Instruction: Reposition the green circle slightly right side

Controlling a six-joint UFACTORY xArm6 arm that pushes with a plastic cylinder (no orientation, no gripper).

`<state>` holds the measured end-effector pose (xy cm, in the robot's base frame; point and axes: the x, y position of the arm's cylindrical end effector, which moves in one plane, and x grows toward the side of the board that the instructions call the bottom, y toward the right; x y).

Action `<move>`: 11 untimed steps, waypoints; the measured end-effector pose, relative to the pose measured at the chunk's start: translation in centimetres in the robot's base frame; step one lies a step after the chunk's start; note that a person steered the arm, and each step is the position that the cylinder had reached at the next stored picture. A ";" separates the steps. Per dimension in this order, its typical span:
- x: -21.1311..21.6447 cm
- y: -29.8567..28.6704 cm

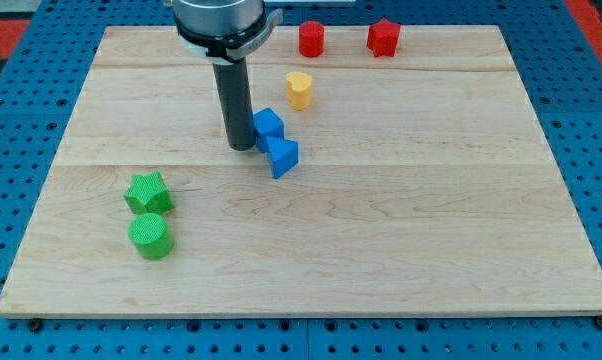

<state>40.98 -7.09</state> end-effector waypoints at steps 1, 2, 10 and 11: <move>-0.5 0.2; -2.4 1.7; 15.6 -3.7; 16.8 -2.5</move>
